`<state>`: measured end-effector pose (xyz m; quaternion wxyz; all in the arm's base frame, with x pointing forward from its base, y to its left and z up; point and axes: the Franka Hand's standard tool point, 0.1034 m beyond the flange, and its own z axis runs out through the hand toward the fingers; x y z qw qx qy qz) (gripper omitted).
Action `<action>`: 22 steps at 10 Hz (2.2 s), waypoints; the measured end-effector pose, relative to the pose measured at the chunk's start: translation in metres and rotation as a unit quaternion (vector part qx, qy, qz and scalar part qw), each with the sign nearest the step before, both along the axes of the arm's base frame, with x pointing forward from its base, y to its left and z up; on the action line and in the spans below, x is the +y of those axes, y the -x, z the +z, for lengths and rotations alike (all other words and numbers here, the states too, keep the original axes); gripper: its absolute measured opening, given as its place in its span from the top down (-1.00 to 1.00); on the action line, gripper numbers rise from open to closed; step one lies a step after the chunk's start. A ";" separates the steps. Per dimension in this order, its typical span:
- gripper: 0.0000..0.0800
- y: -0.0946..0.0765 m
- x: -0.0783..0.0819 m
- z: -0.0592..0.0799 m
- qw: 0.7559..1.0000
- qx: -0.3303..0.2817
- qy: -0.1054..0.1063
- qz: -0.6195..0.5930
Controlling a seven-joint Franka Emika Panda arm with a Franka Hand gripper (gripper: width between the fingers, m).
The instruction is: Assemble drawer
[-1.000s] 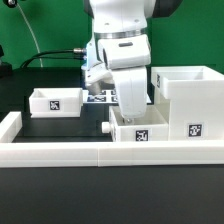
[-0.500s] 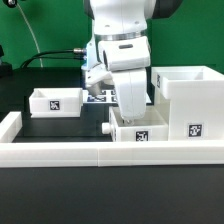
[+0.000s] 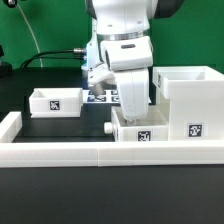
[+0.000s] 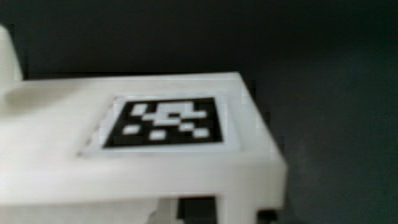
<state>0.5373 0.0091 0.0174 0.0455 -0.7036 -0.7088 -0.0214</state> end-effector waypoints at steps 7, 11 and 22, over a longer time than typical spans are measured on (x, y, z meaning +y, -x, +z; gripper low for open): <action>0.90 -0.002 0.001 0.001 1.000 0.002 0.002 -0.025; 0.90 -0.001 0.005 -0.001 0.999 -0.002 0.000 -0.045; 0.90 0.001 0.009 -0.002 0.998 -0.001 0.001 -0.057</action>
Offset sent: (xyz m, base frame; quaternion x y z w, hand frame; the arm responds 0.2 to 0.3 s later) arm 0.0000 0.0000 0.0000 0.0000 0.0000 0.0000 1.0000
